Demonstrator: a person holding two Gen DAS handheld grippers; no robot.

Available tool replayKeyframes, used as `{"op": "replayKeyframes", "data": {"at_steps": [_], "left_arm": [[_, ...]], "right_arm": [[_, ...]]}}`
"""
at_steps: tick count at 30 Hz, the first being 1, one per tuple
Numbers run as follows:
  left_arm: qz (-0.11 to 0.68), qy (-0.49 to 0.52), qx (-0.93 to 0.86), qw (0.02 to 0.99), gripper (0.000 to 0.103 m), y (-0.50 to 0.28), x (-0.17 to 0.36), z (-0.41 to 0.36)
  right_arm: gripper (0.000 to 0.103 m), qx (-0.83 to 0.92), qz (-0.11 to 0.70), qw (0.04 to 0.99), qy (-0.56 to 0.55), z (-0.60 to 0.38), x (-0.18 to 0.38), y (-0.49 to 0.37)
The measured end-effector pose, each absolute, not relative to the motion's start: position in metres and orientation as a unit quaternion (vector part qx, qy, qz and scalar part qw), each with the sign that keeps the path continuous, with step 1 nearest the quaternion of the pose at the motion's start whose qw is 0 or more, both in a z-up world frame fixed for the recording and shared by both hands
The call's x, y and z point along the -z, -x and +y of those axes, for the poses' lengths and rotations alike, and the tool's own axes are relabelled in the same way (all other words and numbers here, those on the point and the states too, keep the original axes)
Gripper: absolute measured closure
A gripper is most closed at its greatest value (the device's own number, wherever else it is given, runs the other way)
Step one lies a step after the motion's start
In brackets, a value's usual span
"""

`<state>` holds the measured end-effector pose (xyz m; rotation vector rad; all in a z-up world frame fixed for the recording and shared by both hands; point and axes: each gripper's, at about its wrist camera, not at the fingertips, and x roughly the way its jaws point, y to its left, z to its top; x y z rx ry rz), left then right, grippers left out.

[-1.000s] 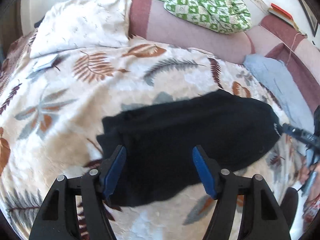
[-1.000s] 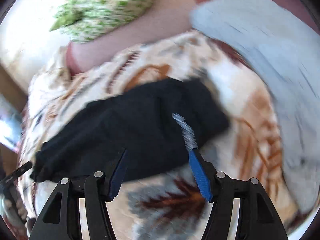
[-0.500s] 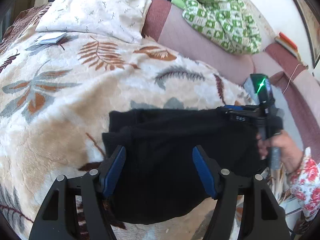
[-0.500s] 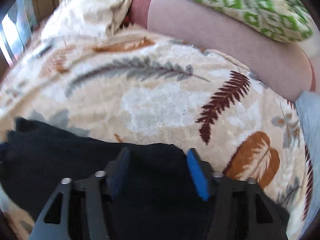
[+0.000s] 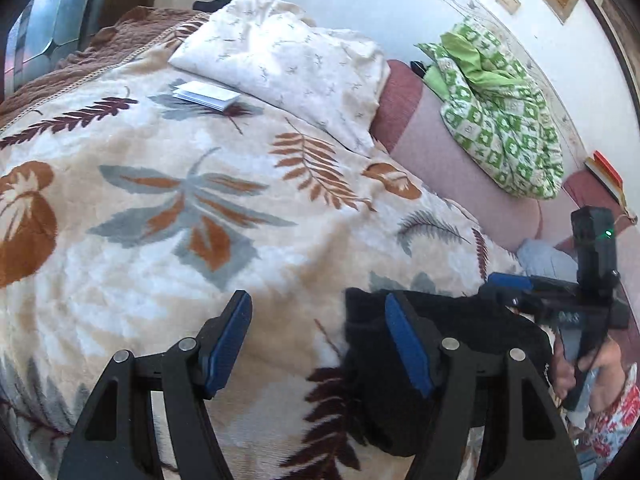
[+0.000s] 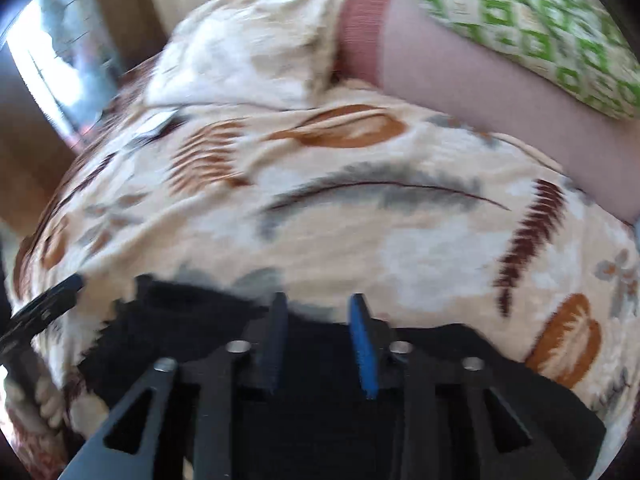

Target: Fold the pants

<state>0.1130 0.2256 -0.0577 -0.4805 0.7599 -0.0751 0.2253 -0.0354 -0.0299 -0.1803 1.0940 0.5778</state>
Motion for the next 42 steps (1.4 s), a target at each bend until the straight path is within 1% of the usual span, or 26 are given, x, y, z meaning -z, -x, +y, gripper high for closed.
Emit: {"op": "replayKeyframes", "data": {"at_steps": [1,3,4,6,8,9,10,11,12,13,14,16,21,25,27,28,29,30,32,33,35,37,39,42], "left_arm": [[0.363,0.232,0.028,0.902,0.034,-0.111,0.057,0.23],[0.358,0.235,0.008,0.904,0.034,-0.109,0.055,0.241],[0.357,0.24,0.002,0.903,0.034,-0.109,0.056,0.247],[0.357,0.262,-0.002,0.897,0.034,-0.109,0.058,0.26],[0.354,0.292,0.003,0.888,0.034,-0.108,0.06,0.272],[0.353,0.306,0.005,0.884,0.034,-0.107,0.061,0.277],[0.351,0.315,0.007,0.882,0.034,-0.106,0.061,0.28],[0.349,0.323,0.008,0.88,0.034,-0.104,0.062,0.283],[0.347,0.329,0.009,0.878,0.034,-0.104,0.061,0.285],[0.345,0.331,0.008,0.878,0.034,-0.104,0.06,0.285],[0.344,0.33,0.007,0.879,0.034,-0.104,0.059,0.285],[0.341,0.328,0.01,0.881,0.034,-0.104,0.057,0.284],[0.341,0.324,0.017,0.882,0.034,-0.105,0.057,0.279],[0.342,0.321,0.019,0.883,0.034,-0.106,0.057,0.278],[0.344,0.32,0.023,0.883,0.034,-0.105,0.057,0.277],[0.345,0.318,0.024,0.883,0.034,-0.105,0.058,0.275],[0.346,0.315,0.024,0.884,0.034,-0.105,0.058,0.274],[0.346,0.311,0.026,0.885,0.034,-0.105,0.057,0.272],[0.346,0.307,0.033,0.886,0.034,-0.105,0.055,0.269],[0.344,0.306,0.036,0.887,0.034,-0.104,0.054,0.266],[0.339,0.301,0.058,0.89,0.034,-0.102,0.049,0.253],[0.335,0.288,0.081,0.893,0.031,-0.102,0.043,0.229],[0.342,0.262,0.109,0.896,0.03,-0.107,0.041,0.194],[0.37,0.196,0.116,0.9,0.03,-0.116,0.05,0.143]], "right_arm": [[0.027,-0.297,0.506,0.804,0.099,-0.014,0.029,-0.214],[0.028,-0.326,0.501,0.793,0.119,0.021,0.03,-0.198],[0.029,-0.338,0.499,0.787,0.133,0.039,0.035,-0.194],[0.034,-0.353,0.496,0.777,0.163,0.069,0.042,-0.182],[0.043,-0.365,0.497,0.762,0.198,0.098,0.057,-0.17],[0.045,-0.359,0.495,0.756,0.233,0.111,0.065,-0.163],[0.054,-0.349,0.493,0.752,0.263,0.119,0.073,-0.16],[0.071,-0.338,0.493,0.748,0.289,0.123,0.081,-0.156],[0.072,-0.333,0.487,0.752,0.294,0.124,0.083,-0.153],[0.076,-0.332,0.486,0.756,0.287,0.121,0.08,-0.153],[0.083,-0.327,0.488,0.76,0.277,0.117,0.076,-0.156],[0.084,-0.321,0.489,0.772,0.247,0.107,0.064,-0.163],[0.085,-0.298,0.491,0.795,0.196,0.1,0.047,-0.187],[0.083,-0.283,0.51,0.791,0.187,0.114,0.063,-0.206],[0.077,-0.287,0.532,0.779,0.163,0.118,0.073,-0.215],[0.068,-0.288,0.536,0.78,0.143,0.115,0.073,-0.218],[0.063,-0.292,0.536,0.783,0.119,0.111,0.069,-0.22],[0.061,-0.296,0.533,0.788,0.088,0.102,0.062,-0.222],[0.05,-0.276,0.517,0.809,0.048,0.076,0.044,-0.219],[0.048,-0.26,0.512,0.818,0.042,0.06,0.037,-0.215],[0.048,-0.224,0.505,0.832,0.046,0.024,0.031,-0.2],[0.048,-0.18,0.502,0.843,0.073,-0.01,0.036,-0.18],[0.048,-0.148,0.512,0.842,0.083,-0.041,0.048,-0.162],[0.048,-0.103,0.526,0.841,0.075,-0.08,0.068,-0.144]]}}
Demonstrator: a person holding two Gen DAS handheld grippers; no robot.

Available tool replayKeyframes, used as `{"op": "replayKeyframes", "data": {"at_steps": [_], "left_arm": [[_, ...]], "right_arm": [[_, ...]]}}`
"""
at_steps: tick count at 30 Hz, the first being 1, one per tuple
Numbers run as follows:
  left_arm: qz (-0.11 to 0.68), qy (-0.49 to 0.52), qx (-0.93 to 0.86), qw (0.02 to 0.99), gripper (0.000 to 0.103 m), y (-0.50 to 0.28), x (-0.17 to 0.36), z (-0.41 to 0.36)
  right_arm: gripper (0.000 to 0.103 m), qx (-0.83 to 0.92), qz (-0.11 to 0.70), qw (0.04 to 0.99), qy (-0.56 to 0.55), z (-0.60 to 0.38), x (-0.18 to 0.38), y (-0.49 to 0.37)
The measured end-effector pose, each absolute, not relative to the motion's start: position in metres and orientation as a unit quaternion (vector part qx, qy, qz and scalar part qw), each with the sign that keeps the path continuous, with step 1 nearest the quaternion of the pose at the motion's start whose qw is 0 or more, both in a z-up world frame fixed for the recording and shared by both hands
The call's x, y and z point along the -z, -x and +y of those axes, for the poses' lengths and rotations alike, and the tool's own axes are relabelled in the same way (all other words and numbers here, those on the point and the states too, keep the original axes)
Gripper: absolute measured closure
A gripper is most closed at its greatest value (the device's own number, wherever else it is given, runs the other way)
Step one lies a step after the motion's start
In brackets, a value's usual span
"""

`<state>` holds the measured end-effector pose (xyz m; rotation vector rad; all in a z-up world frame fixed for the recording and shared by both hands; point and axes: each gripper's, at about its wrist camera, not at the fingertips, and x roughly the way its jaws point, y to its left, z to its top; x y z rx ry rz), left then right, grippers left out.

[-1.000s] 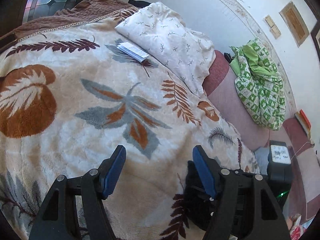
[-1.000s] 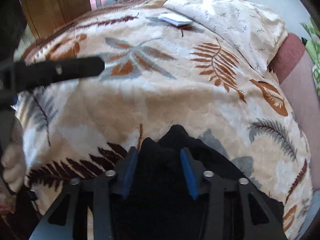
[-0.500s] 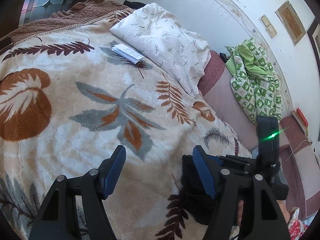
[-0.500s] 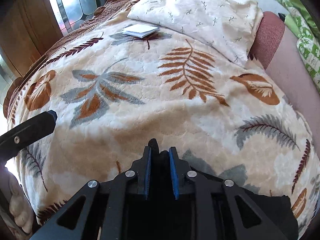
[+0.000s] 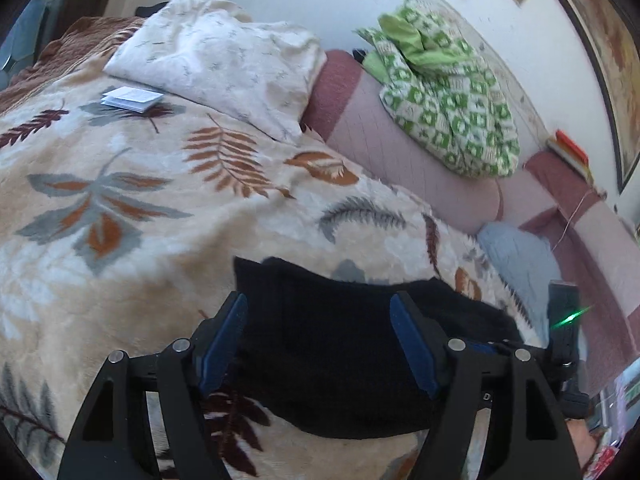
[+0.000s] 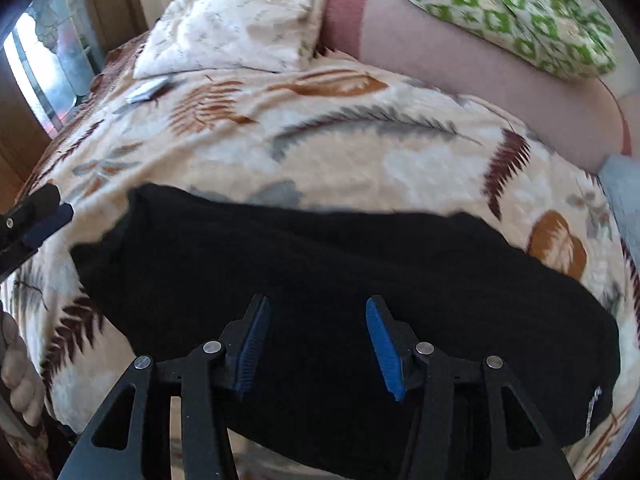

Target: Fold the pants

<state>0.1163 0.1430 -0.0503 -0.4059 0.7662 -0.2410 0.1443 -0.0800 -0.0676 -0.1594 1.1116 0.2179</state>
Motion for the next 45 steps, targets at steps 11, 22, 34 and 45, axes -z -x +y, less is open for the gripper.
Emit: {"op": "replayKeyframes", "data": {"at_steps": [11,22,34,45], "left_arm": [[0.462,0.072,0.025,0.884,0.031,-0.108,0.09,0.135],[0.445,0.069,0.061,0.891,0.03,-0.119,0.071,0.09],[0.433,0.015,0.062,0.899,0.03,-0.106,0.083,0.085],[0.431,0.062,0.087,0.896,0.03,-0.105,0.075,0.101]], "right_arm": [[0.056,-0.069,0.53,0.844,0.036,-0.176,0.07,-0.073],[0.054,-0.083,0.515,0.852,-0.041,-0.164,0.036,-0.189],[0.06,0.016,0.583,0.81,0.058,-0.134,0.088,-0.305],[0.048,-0.046,0.527,0.848,0.04,-0.154,0.048,-0.171]]}}
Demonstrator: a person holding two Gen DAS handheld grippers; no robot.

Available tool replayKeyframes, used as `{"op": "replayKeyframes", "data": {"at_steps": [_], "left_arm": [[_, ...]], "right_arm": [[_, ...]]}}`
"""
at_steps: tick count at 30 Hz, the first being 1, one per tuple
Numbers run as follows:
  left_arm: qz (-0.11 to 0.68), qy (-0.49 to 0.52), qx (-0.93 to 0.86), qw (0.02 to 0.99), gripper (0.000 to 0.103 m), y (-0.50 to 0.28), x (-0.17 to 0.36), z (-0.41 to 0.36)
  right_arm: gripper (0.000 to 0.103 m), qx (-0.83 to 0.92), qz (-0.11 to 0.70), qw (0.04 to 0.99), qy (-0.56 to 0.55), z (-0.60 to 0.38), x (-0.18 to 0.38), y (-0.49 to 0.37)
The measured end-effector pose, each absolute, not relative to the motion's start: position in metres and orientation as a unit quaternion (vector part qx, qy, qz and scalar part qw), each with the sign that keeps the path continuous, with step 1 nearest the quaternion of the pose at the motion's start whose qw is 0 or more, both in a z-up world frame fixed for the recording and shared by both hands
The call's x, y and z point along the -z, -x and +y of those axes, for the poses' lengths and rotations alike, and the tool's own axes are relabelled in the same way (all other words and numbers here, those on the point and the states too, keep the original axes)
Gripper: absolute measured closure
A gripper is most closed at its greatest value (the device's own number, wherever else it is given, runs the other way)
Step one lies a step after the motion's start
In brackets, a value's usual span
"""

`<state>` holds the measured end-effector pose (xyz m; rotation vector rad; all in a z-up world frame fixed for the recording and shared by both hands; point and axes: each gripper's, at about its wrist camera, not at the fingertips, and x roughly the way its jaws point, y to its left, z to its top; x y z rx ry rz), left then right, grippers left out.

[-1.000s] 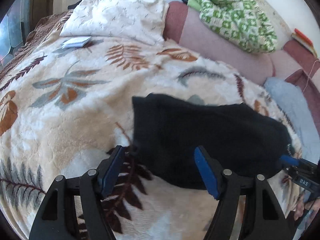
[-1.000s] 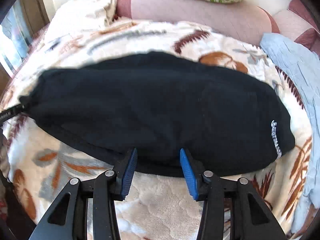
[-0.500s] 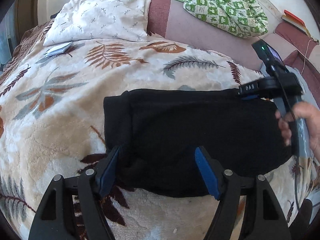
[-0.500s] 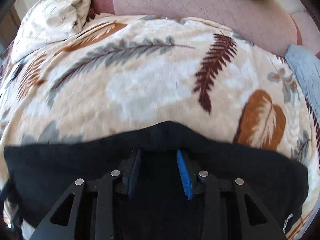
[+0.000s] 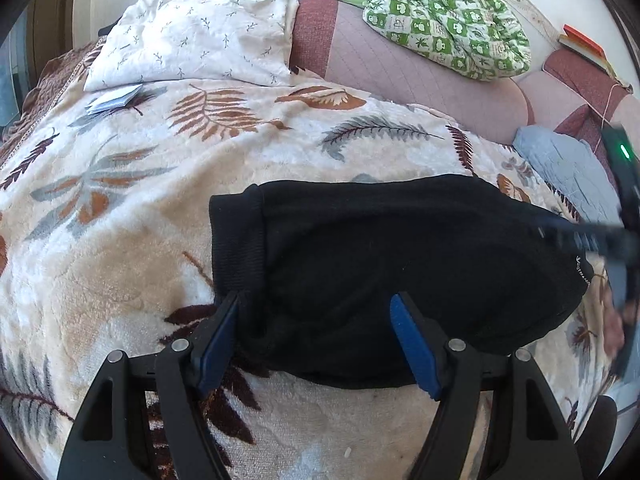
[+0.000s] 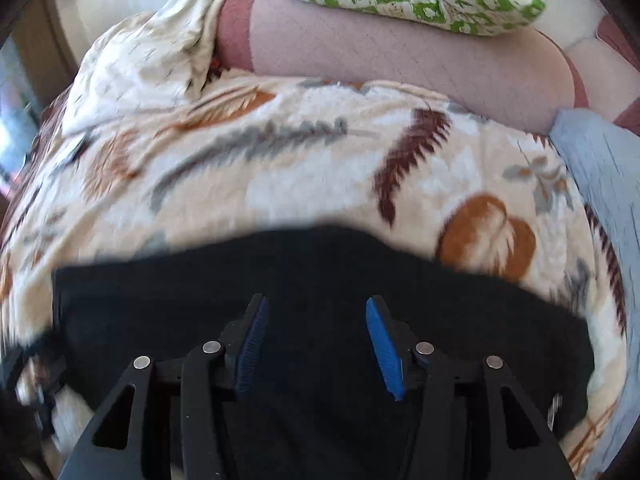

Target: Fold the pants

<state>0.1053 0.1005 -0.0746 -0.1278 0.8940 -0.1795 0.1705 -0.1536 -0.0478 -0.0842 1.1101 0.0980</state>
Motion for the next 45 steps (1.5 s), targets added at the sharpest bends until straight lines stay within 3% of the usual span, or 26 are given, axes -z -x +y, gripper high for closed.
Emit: {"op": "replayKeyframes", "data": {"at_steps": [5,6,7,10,15,20,23,25,27,35,45], "left_arm": [[0.409,0.067,0.096,0.905,0.028,-0.095,0.068,0.097],[0.412,0.059,0.091,0.905,0.028,-0.094,0.07,0.094],[0.42,0.052,0.085,0.902,0.028,-0.095,0.072,0.092],[0.448,0.031,0.078,0.89,0.027,-0.091,0.079,0.09],[0.477,0.072,0.081,0.872,0.027,-0.073,0.068,0.096],[0.471,0.045,0.106,0.874,0.027,-0.074,0.057,0.044],[0.475,0.0,0.098,0.874,0.027,-0.081,0.066,0.002],[0.48,0.01,0.108,0.87,0.027,-0.076,0.067,-0.013],[0.476,0.008,0.122,0.871,0.027,-0.063,0.062,-0.022],[0.471,0.054,0.094,0.876,0.027,-0.006,0.047,0.004],[0.428,0.073,0.077,0.898,0.027,0.018,0.025,0.029]], "right_arm": [[0.046,-0.006,0.522,0.853,0.017,-0.192,0.067,-0.108],[0.041,0.0,0.528,0.849,0.013,-0.202,0.075,-0.1],[0.03,0.0,0.528,0.849,-0.001,-0.213,0.078,-0.092],[0.025,0.02,0.522,0.852,-0.041,-0.243,0.074,-0.078],[0.025,0.048,0.499,0.862,-0.071,-0.28,0.064,-0.055],[0.025,0.033,0.441,0.882,-0.165,-0.324,0.058,-0.04],[0.025,0.065,0.457,0.862,-0.211,-0.354,0.078,-0.048],[0.032,0.087,0.449,0.846,-0.273,-0.381,0.087,-0.037],[0.032,0.075,0.425,0.846,-0.312,-0.393,0.08,-0.02],[0.03,0.046,0.378,0.879,-0.286,-0.397,0.042,0.02],[0.03,-0.003,0.37,0.887,-0.275,-0.38,-0.004,-0.027]]}}
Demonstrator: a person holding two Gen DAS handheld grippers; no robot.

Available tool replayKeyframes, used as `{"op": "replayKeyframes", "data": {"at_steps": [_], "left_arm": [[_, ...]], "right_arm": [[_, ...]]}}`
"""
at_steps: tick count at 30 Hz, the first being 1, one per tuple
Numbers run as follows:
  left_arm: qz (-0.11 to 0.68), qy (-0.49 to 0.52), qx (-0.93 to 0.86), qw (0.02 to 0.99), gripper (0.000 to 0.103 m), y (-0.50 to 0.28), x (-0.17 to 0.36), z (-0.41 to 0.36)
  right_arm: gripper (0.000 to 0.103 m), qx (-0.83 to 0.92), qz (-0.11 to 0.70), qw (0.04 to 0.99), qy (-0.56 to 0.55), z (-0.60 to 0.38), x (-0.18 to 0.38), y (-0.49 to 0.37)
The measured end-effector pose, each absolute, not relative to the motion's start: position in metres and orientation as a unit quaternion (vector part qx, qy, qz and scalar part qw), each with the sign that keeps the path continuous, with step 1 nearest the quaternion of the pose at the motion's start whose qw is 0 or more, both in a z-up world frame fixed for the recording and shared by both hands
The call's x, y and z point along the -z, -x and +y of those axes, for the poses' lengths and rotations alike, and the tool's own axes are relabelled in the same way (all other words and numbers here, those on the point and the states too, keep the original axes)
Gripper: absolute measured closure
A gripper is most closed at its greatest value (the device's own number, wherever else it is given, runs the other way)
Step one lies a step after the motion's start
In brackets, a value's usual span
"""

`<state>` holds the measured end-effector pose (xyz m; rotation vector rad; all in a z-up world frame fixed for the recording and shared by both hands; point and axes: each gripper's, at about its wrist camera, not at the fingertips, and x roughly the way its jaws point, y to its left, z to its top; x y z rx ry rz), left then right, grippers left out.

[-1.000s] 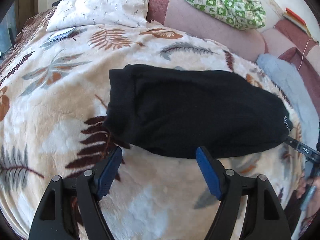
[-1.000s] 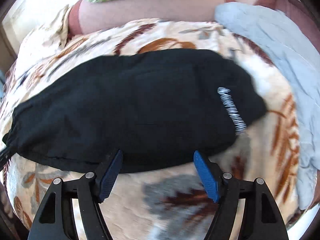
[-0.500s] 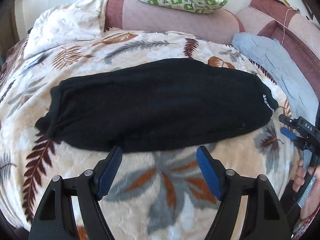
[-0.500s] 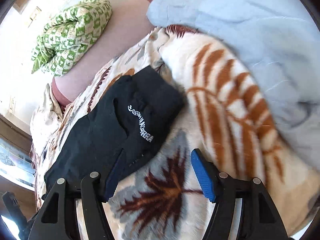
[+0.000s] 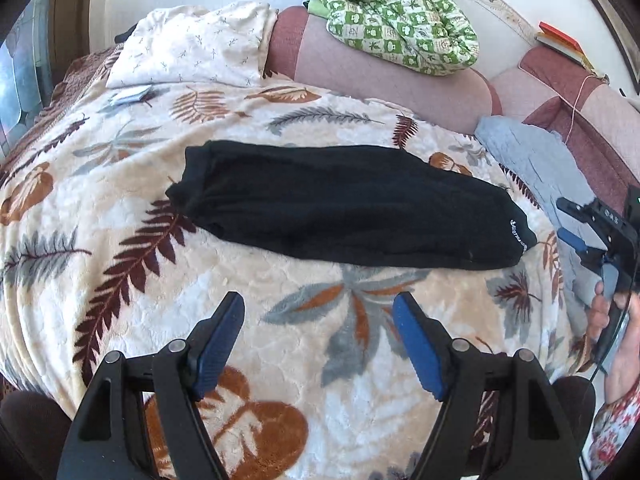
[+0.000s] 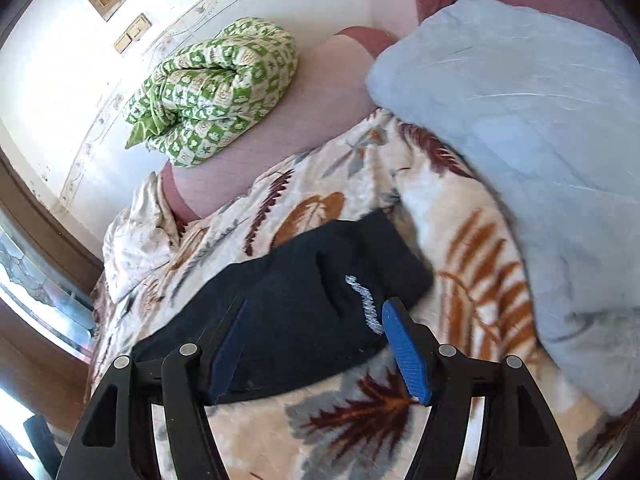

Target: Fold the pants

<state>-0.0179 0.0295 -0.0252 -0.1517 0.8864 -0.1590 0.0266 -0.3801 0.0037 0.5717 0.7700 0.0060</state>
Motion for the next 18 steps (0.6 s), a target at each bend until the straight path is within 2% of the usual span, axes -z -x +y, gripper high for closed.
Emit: {"op": "replayKeyframes", "data": {"at_steps": [4,9,11,14,18], "left_arm": [[0.423,0.076,0.066,0.9,0.027,0.008,0.026,0.039],[0.437,0.099,0.032,0.894,0.027,-0.015,0.036,0.067],[0.442,0.126,0.021,0.888,0.027,-0.026,0.041,0.087],[0.447,0.177,0.011,0.877,0.027,-0.04,0.051,0.119],[0.437,0.2,0.013,0.877,0.027,-0.046,0.056,0.141]], "right_arm": [[0.029,0.017,0.408,0.878,-0.249,-0.374,0.016,-0.08],[0.029,0.07,0.468,0.85,-0.232,-0.388,0.071,-0.146],[0.025,0.091,0.485,0.838,-0.234,-0.398,0.09,-0.159],[0.021,0.099,0.493,0.844,-0.186,-0.386,0.087,-0.166],[0.021,0.081,0.465,0.872,-0.125,-0.339,0.043,-0.159]]}}
